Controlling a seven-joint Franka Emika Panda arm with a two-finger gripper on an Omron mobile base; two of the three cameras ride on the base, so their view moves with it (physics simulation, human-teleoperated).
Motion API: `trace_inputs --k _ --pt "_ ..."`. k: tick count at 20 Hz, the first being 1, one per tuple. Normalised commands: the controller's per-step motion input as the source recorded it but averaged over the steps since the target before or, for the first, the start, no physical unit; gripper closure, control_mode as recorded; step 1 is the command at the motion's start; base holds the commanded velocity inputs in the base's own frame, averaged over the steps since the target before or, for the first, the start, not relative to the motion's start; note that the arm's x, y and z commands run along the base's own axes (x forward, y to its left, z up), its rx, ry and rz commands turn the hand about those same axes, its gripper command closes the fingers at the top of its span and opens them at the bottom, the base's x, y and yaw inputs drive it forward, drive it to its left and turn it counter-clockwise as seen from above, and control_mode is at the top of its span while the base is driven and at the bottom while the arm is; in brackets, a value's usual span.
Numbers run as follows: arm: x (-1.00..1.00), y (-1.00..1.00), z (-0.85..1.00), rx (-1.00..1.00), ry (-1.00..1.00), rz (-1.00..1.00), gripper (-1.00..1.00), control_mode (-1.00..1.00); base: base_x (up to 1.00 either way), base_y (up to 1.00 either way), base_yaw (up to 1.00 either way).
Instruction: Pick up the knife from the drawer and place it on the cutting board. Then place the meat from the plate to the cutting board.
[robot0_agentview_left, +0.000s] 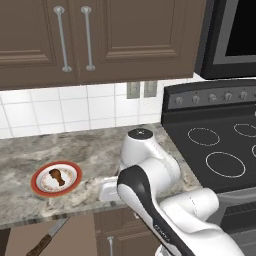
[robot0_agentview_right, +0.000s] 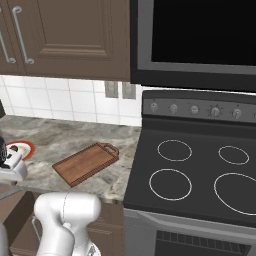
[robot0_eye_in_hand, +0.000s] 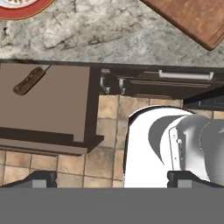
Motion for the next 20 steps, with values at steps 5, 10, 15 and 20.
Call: trace_inputs --k 5,10,15,20 --pt "0.0 0.54 -0.26 0.0 0.08 0.0 -1.0 -1.0 0.0 0.0 0.0" --pt "0.0 0.43 -0.28 0.0 0.07 0.0 -1.0 -1.0 0.0 0.0 0.0" --pt "0.0 0.47 -0.34 0.0 0.05 0.0 -1.0 -1.0 0.0 0.0 0.0" --pt "0.0 0.41 -0.37 0.0 0.03 0.0 -1.0 -1.0 0.0 0.0 0.0"
